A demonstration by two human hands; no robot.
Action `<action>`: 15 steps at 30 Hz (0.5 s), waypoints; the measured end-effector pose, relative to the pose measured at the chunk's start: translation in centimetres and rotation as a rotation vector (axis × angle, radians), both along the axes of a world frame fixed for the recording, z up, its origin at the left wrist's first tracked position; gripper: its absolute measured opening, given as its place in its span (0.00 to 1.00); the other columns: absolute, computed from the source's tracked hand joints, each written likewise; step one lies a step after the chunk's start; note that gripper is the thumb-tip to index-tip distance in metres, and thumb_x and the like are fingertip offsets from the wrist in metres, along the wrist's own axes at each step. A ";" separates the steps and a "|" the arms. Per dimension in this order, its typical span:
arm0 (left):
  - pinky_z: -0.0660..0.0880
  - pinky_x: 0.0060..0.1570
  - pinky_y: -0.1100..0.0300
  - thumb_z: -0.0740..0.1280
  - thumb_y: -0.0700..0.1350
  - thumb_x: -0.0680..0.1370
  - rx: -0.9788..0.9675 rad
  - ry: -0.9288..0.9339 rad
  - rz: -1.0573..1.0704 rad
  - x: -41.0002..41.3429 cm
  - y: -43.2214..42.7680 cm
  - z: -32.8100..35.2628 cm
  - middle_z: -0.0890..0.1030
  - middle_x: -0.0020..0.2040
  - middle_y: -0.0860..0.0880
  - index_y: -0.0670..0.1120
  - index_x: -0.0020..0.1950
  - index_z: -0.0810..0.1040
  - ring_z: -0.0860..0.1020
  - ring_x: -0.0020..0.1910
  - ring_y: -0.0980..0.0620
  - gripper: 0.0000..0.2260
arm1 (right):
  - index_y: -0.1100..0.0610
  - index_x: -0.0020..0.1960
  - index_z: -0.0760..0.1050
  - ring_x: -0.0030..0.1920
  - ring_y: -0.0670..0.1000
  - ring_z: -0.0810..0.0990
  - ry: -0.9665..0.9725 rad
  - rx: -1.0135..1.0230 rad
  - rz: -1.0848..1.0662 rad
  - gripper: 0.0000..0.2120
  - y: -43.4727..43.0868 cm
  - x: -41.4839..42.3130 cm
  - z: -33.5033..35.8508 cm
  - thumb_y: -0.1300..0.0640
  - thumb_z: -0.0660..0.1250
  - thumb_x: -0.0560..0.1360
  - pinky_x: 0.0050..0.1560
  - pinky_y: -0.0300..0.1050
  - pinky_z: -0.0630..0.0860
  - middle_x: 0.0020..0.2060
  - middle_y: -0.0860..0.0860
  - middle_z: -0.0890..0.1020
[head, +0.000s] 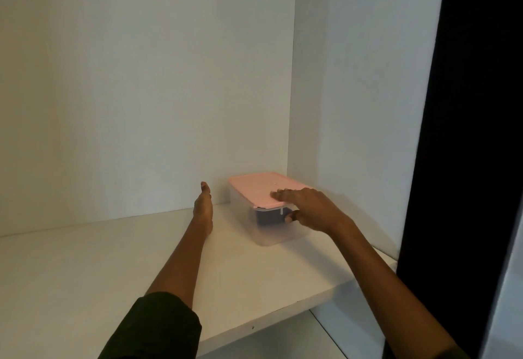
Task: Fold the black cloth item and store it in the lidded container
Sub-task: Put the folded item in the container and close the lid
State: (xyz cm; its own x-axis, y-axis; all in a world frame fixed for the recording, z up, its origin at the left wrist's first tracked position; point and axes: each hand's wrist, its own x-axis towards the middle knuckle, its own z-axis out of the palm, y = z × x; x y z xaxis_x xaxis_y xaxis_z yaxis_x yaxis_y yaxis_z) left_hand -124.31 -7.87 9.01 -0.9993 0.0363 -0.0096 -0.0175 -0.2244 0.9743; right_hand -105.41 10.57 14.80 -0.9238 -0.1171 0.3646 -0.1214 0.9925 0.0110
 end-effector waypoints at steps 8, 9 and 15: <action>0.54 0.73 0.50 0.48 0.64 0.79 -0.145 -0.012 -0.087 -0.3 1.9 -0.5 0.66 0.74 0.44 0.42 0.74 0.65 0.62 0.75 0.47 0.32 | 0.47 0.71 0.67 0.67 0.56 0.72 -0.042 -0.185 -0.095 0.29 4.9 -3.7 0.4 0.62 0.69 0.74 0.68 0.47 0.67 0.71 0.50 0.71; 0.54 0.73 0.50 0.48 0.64 0.79 -0.159 -0.010 -0.091 -0.3 2.0 -0.6 0.67 0.74 0.45 0.42 0.73 0.65 0.63 0.75 0.47 0.32 | 0.47 0.71 0.67 0.65 0.57 0.73 -0.047 -0.197 -0.097 0.28 5.3 -3.8 0.2 0.62 0.69 0.74 0.67 0.47 0.68 0.70 0.51 0.72; 0.54 0.73 0.46 0.47 0.67 0.77 -0.247 -0.013 -0.112 -0.2 2.2 -1.0 0.66 0.74 0.44 0.44 0.73 0.66 0.62 0.75 0.45 0.35 | 0.46 0.72 0.64 0.65 0.57 0.73 -0.088 -0.081 -0.109 0.26 6.8 -4.2 -0.4 0.60 0.65 0.77 0.67 0.47 0.68 0.72 0.52 0.69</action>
